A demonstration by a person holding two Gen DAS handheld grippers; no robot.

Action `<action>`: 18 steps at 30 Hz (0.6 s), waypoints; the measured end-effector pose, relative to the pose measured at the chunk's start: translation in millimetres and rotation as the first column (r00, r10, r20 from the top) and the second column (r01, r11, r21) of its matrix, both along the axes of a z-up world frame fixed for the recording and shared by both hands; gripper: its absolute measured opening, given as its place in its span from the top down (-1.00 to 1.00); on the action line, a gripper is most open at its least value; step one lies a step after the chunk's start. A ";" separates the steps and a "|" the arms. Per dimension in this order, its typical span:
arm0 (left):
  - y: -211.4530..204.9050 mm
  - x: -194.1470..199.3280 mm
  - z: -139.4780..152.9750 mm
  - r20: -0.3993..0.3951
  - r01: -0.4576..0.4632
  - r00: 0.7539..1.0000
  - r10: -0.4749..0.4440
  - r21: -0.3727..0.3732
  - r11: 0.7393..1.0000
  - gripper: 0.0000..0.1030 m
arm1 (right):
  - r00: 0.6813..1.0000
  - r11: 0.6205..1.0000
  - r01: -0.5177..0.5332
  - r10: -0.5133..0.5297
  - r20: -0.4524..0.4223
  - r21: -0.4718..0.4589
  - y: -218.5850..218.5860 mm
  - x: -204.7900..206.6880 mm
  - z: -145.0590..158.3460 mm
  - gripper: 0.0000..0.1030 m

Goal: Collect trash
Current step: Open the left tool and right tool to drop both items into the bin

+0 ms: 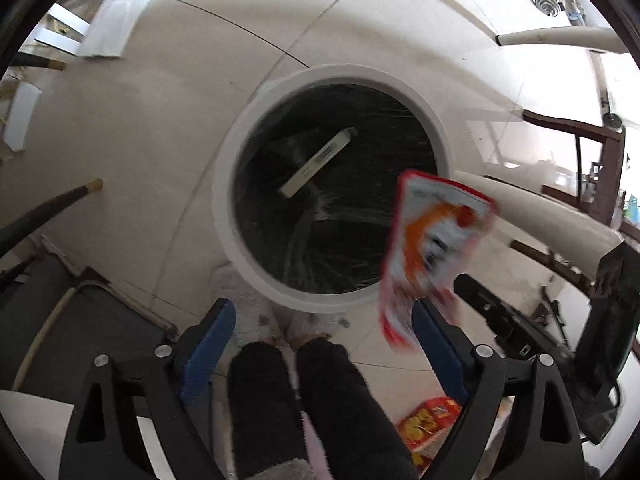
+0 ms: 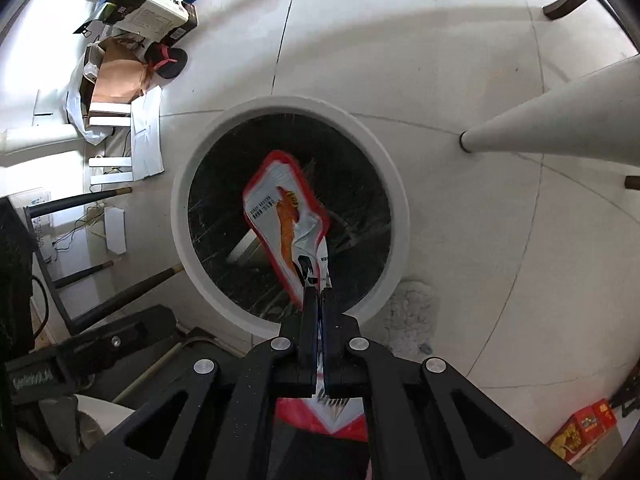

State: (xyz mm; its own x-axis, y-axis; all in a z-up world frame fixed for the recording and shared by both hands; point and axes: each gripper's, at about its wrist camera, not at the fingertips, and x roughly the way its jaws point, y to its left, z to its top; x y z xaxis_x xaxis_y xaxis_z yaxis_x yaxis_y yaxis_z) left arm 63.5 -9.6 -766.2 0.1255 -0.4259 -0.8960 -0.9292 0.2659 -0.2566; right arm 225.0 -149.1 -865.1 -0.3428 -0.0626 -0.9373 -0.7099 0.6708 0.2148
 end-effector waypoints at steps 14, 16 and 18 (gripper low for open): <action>-19.5 -32.2 95.2 -0.217 0.109 0.975 -0.050 0.269 0.957 -0.75 | 0.971 0.991 -0.123 0.131 0.200 -0.052 -1.8 -21.5 78.4 -0.93; -21.2 -33.4 111.6 -0.220 0.107 0.975 -0.044 0.285 0.953 -0.75 | 0.970 0.991 -0.124 0.130 0.203 -0.045 -4.2 -24.2 96.1 -0.97; -24.1 -35.5 128.4 -0.213 0.113 0.976 -0.048 0.301 0.947 -0.76 | 0.969 0.992 -0.125 0.129 0.210 -0.034 -6.5 -26.0 113.3 -0.97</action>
